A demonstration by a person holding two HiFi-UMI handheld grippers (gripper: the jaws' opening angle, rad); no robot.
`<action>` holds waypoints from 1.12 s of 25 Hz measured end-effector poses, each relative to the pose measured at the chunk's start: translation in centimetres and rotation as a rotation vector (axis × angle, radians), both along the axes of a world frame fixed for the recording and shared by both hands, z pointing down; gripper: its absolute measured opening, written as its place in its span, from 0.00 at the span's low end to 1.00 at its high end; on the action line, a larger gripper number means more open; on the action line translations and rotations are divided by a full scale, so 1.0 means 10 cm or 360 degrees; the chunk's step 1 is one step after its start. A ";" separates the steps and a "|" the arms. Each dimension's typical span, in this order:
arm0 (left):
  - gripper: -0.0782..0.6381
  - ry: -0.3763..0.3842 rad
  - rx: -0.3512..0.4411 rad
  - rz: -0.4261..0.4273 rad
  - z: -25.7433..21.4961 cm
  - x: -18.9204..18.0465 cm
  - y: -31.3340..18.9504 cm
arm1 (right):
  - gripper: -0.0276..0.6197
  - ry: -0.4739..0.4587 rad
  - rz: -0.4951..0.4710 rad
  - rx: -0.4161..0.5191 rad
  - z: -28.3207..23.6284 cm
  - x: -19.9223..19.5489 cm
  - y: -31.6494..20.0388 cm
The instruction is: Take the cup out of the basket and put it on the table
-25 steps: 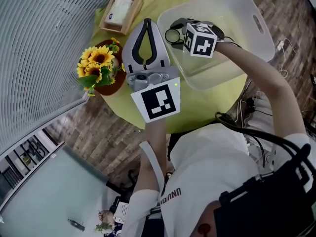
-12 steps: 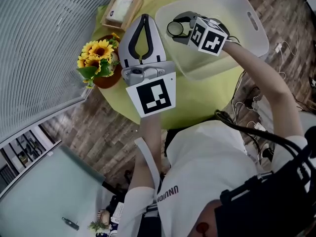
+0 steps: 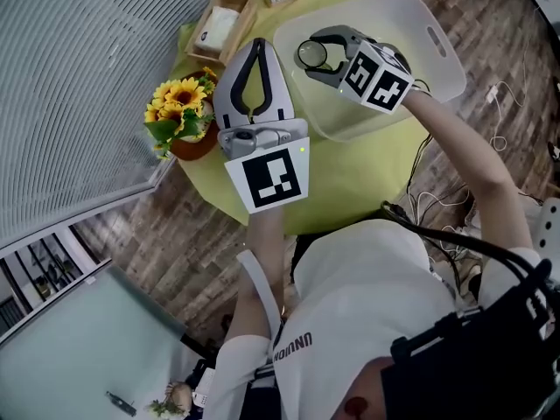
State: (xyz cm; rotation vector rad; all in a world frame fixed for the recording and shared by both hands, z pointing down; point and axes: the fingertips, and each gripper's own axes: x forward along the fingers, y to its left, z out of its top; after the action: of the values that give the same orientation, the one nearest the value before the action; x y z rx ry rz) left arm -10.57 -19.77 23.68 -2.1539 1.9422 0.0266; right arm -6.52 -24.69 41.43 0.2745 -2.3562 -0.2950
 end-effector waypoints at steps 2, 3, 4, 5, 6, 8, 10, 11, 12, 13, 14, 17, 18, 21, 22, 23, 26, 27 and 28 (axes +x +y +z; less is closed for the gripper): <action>0.13 0.0016 0.0010 0.0001 -0.02 0.02 0.04 | 0.46 -0.0046 0.0026 0.0044 -0.13 0.01 0.01; 0.13 0.0020 0.0011 0.0001 -0.02 0.02 0.05 | 0.46 -0.0069 0.0042 0.0064 -0.19 0.01 0.02; 0.13 0.0020 0.0013 0.0002 -0.02 0.02 0.06 | 0.46 -0.0093 0.0058 0.0083 -0.24 0.01 0.02; 0.13 0.0019 0.0017 0.0002 -0.03 0.02 0.06 | 0.46 -0.0114 0.0072 0.0101 -0.29 0.01 0.01; 0.13 0.0018 0.0023 0.0003 -0.04 0.02 0.07 | 0.46 -0.0134 0.0085 0.0119 -0.35 0.02 0.01; 0.13 0.0023 0.0038 0.0004 -0.08 0.04 0.09 | 0.46 -0.0166 0.0106 0.0155 -0.45 0.04 0.02; 0.13 0.0025 0.0050 0.0007 -0.11 0.07 0.12 | 0.46 -0.0204 0.0126 0.0164 -0.53 0.08 0.05; 0.13 0.0021 0.0054 0.0009 -0.12 0.09 0.14 | 0.46 -0.0229 0.0138 0.0159 -0.57 0.10 0.07; 0.13 0.0015 0.0056 0.0010 -0.13 0.10 0.15 | 0.46 -0.0254 0.0150 0.0156 -0.60 0.11 0.09; 0.13 0.0010 0.0057 0.0010 -0.13 0.10 0.17 | 0.46 -0.0278 0.0164 0.0156 -0.64 0.12 0.10; 0.13 0.0008 0.0058 0.0009 -0.14 0.10 0.18 | 0.46 -0.0299 0.0178 0.0159 -0.67 0.14 0.12; 0.13 -0.0001 0.0061 -0.0001 -0.15 0.10 0.21 | 0.46 -0.0364 0.0220 0.0164 -0.75 0.17 0.15; 0.13 -0.0005 0.0060 -0.0003 -0.14 0.11 0.22 | 0.46 -0.0389 0.0233 0.0165 -0.78 0.18 0.16; 0.13 -0.0006 0.0060 -0.0008 -0.15 0.11 0.24 | 0.46 -0.0464 0.0270 0.0170 -0.89 0.21 0.20; 0.13 -0.0003 0.0062 -0.0010 -0.15 0.12 0.25 | 0.46 -0.0488 0.0284 0.0178 -0.94 0.22 0.21; 0.13 0.0002 0.0064 -0.0013 -0.16 0.12 0.25 | 0.46 -0.0511 0.0298 0.0192 -0.98 0.24 0.22; 0.13 0.0015 0.0067 -0.0017 -0.16 0.13 0.27 | 0.46 -0.0559 0.0328 0.0248 -1.08 0.27 0.25; 0.13 0.0013 0.0068 -0.0017 -0.16 0.13 0.27 | 0.46 -0.0566 0.0332 0.0270 -1.11 0.28 0.27; 0.13 0.0010 0.0068 -0.0017 -0.16 0.14 0.28 | 0.46 -0.0571 0.0335 0.0289 -1.13 0.29 0.28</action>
State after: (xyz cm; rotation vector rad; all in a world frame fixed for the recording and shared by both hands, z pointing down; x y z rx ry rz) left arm -9.17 -17.02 22.04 -2.1186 1.9387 0.0724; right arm -3.66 -21.90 30.16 0.7092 -2.6246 -0.3843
